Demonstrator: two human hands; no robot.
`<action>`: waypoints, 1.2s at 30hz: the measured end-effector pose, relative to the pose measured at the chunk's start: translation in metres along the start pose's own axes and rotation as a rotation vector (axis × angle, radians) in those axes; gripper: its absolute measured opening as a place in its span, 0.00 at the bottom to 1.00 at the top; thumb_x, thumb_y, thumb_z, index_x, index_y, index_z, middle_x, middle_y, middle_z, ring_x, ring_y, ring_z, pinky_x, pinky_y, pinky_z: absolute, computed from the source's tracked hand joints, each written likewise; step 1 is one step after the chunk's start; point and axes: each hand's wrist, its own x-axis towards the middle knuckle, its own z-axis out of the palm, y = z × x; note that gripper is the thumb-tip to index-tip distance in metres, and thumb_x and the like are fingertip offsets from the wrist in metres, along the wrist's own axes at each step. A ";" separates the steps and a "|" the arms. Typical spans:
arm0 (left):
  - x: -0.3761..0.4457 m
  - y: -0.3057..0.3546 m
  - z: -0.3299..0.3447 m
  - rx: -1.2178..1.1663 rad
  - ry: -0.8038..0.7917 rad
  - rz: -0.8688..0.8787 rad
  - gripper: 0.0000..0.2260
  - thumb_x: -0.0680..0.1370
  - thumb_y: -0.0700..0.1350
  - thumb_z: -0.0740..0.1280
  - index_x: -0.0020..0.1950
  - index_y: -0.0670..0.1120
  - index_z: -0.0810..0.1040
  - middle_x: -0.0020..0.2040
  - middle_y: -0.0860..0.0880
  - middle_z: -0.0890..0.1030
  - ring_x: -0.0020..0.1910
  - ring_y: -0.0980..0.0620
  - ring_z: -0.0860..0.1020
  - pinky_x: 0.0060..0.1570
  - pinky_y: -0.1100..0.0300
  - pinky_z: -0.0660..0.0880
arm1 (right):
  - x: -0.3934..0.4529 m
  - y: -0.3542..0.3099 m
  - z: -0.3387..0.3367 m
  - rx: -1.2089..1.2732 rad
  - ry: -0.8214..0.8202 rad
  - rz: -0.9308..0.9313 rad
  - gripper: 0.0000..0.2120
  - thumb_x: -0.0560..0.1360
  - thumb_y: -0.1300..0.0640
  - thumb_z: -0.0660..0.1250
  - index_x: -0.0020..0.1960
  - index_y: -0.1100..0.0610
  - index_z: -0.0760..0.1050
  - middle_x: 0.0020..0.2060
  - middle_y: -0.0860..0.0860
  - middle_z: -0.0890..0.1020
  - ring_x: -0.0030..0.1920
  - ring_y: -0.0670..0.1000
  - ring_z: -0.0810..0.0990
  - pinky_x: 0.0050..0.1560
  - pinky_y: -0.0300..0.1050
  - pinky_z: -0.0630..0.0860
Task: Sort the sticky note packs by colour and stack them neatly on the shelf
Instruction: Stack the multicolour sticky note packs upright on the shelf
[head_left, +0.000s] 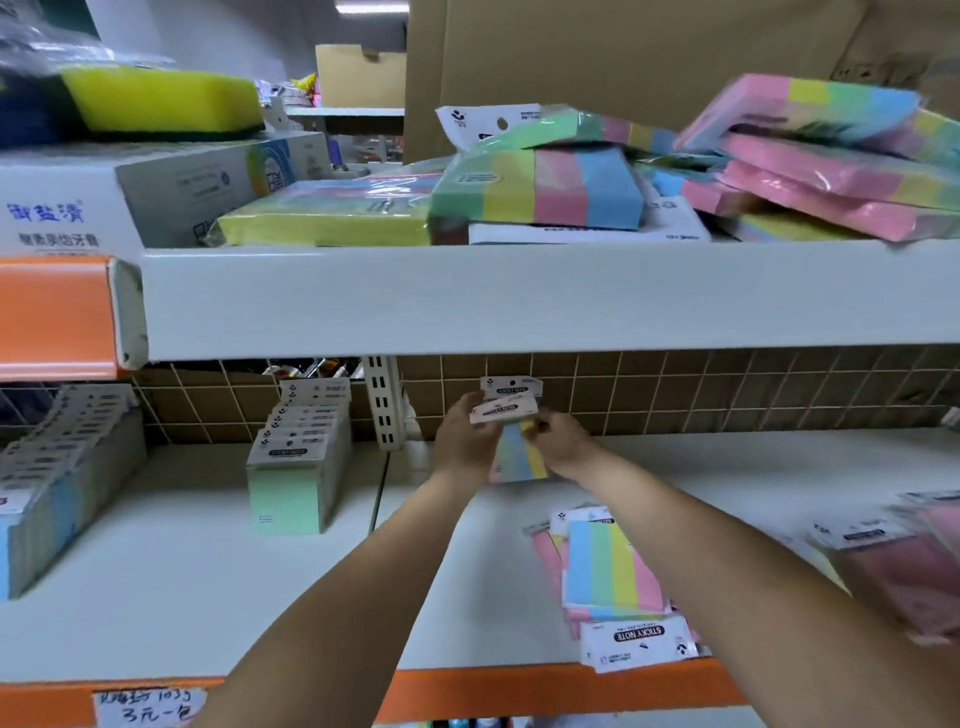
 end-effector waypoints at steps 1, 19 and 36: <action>0.003 -0.009 0.003 -0.052 -0.001 -0.030 0.11 0.76 0.39 0.64 0.55 0.51 0.74 0.51 0.51 0.80 0.47 0.48 0.80 0.44 0.57 0.77 | 0.005 0.003 0.003 0.024 0.002 0.008 0.15 0.80 0.62 0.60 0.65 0.56 0.74 0.59 0.54 0.79 0.57 0.54 0.76 0.53 0.42 0.69; 0.003 -0.062 0.028 0.475 -0.200 -0.142 0.27 0.78 0.48 0.59 0.77 0.58 0.56 0.70 0.49 0.70 0.69 0.46 0.67 0.64 0.58 0.65 | 0.045 0.023 0.016 -0.240 0.249 0.107 0.22 0.75 0.55 0.69 0.65 0.63 0.67 0.62 0.60 0.77 0.63 0.60 0.75 0.59 0.50 0.73; -0.007 -0.044 0.016 0.323 -0.266 -0.221 0.27 0.76 0.46 0.60 0.75 0.56 0.59 0.69 0.48 0.70 0.69 0.44 0.67 0.67 0.57 0.65 | 0.041 0.024 0.016 -0.361 0.054 0.213 0.21 0.81 0.47 0.59 0.67 0.60 0.72 0.65 0.59 0.76 0.64 0.59 0.74 0.59 0.46 0.71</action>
